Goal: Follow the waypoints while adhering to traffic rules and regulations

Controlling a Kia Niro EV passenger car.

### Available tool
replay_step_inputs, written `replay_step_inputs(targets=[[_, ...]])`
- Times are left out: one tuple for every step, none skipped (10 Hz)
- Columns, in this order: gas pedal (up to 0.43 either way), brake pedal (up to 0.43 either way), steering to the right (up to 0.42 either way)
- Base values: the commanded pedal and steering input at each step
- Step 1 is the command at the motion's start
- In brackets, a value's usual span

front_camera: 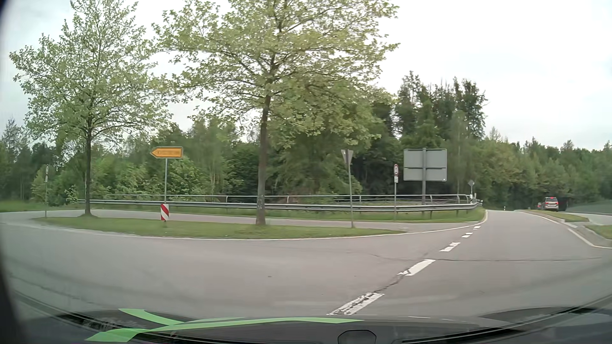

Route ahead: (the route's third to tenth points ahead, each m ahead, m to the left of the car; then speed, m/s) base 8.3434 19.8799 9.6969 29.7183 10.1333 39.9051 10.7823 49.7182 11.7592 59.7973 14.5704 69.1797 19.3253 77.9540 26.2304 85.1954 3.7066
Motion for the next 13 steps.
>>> replay_step_inputs(targets=[[0.087,0.0,-0.437],[0.087,0.0,-0.438],[0.087,0.0,-0.441],[0.087,0.0,-0.444],[0.087,0.0,-0.446],[0.087,0.0,-0.446],[0.087,0.0,-0.441],[0.087,0.0,-0.44],[0.087,0.0,-0.437],[0.087,0.0,-0.432],[0.087,0.0,-0.424],[0.087,0.0,-0.42],[0.087,0.0,-0.406]])
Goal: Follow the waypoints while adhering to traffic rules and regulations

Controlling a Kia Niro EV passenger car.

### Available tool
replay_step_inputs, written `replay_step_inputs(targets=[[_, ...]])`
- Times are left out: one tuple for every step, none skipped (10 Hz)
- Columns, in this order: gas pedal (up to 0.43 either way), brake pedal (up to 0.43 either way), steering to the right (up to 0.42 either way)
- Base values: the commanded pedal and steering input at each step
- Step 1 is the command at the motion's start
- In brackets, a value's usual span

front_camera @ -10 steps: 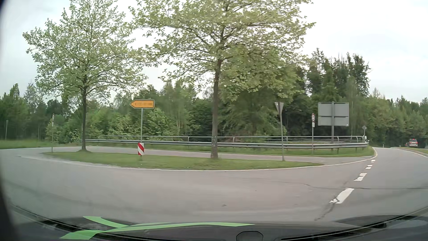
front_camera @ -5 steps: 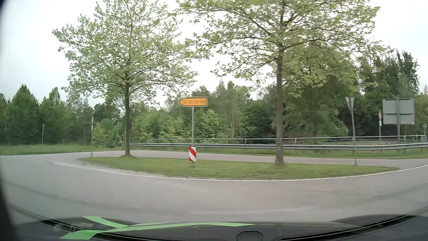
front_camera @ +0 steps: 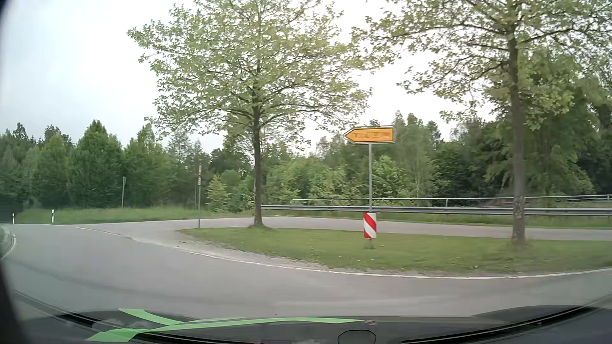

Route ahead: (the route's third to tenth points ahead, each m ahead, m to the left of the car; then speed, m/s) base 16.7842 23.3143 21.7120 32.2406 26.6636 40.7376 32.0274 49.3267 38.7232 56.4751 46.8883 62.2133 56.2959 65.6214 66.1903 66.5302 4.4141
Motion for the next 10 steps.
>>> replay_step_inputs(targets=[[0.087,0.0,-0.391],[0.087,0.0,-0.375],[0.087,0.0,-0.361],[0.087,0.0,-0.35],[0.087,0.0,-0.335],[0.087,0.0,-0.327],[0.087,0.0,-0.317],[0.087,0.0,-0.307],[0.087,0.0,-0.309],[0.087,0.0,-0.318]])
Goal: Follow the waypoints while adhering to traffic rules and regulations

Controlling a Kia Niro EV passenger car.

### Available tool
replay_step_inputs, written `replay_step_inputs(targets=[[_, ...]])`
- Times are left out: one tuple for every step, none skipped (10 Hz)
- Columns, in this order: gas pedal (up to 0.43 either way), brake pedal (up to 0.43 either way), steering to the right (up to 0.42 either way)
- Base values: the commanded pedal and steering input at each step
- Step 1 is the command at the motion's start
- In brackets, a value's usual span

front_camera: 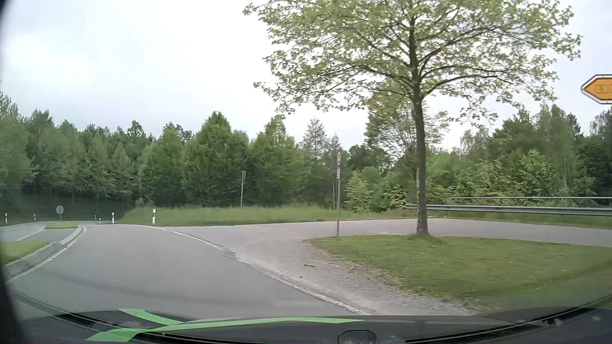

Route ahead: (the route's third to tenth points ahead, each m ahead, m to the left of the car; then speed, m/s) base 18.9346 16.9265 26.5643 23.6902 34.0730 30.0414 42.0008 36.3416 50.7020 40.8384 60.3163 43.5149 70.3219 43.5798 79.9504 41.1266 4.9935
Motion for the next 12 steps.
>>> replay_step_inputs(targets=[[0.087,0.0,-0.325],[0.087,0.0,-0.324],[0.087,0.0,-0.319],[0.087,0.0,-0.314],[0.087,0.0,-0.304],[0.087,0.0,-0.283],[0.087,0.0,-0.267],[0.087,0.0,-0.254],[0.087,0.0,-0.244],[0.087,0.0,-0.237],[0.087,0.0,-0.225],[0.087,0.0,-0.209]])
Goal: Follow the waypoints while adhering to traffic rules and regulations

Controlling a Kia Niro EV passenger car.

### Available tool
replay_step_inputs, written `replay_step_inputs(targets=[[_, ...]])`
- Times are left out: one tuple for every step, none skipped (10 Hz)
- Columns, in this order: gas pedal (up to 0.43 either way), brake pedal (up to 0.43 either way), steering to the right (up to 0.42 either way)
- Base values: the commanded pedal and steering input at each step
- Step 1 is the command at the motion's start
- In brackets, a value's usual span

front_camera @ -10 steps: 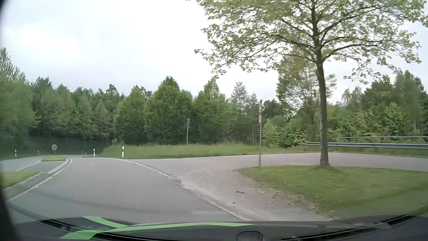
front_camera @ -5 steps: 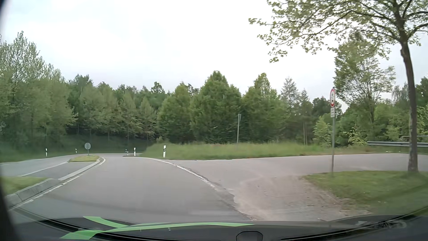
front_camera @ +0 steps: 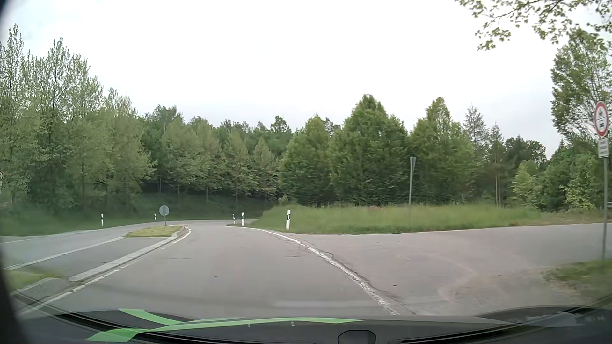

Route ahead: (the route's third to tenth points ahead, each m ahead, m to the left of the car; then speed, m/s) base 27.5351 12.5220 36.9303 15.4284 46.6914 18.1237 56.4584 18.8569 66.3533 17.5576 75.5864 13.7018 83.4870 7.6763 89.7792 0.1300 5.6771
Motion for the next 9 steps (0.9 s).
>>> replay_step_inputs(targets=[[0.087,0.0,-0.195],[0.087,0.0,-0.179],[0.087,0.0,-0.15],[0.087,0.0,-0.12],[0.087,0.0,-0.086],[0.087,0.0,-0.063],[0.079,0.0,-0.048],[0.079,0.0,-0.035],[0.079,0.0,-0.025]])
